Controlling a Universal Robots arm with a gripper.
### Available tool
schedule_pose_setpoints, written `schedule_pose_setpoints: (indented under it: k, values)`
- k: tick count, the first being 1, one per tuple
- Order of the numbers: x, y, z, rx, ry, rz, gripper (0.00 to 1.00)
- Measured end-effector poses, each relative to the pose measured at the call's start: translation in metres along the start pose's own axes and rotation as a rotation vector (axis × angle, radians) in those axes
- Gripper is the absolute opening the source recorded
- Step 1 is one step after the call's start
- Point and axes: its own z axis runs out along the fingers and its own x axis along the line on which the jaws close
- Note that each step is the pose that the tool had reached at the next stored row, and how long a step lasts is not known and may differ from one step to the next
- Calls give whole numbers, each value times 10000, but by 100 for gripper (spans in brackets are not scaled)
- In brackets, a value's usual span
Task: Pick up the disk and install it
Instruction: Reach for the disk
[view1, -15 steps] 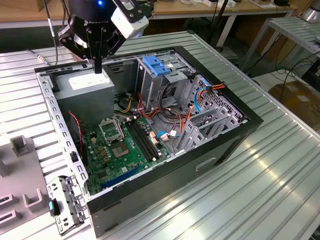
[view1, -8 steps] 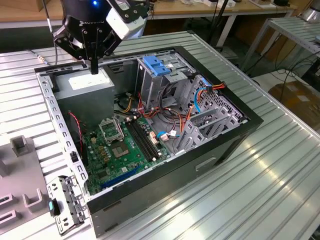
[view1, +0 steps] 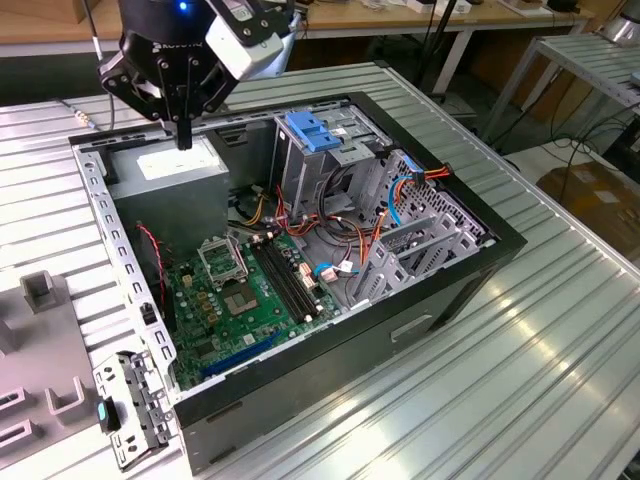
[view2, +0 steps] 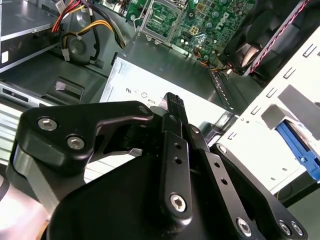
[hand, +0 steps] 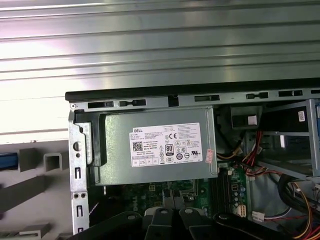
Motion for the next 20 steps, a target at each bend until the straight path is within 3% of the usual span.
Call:
schedule_pose_setpoints:
  k: [20]
  values:
    - [163,-13,-2,1,5,-1,11]
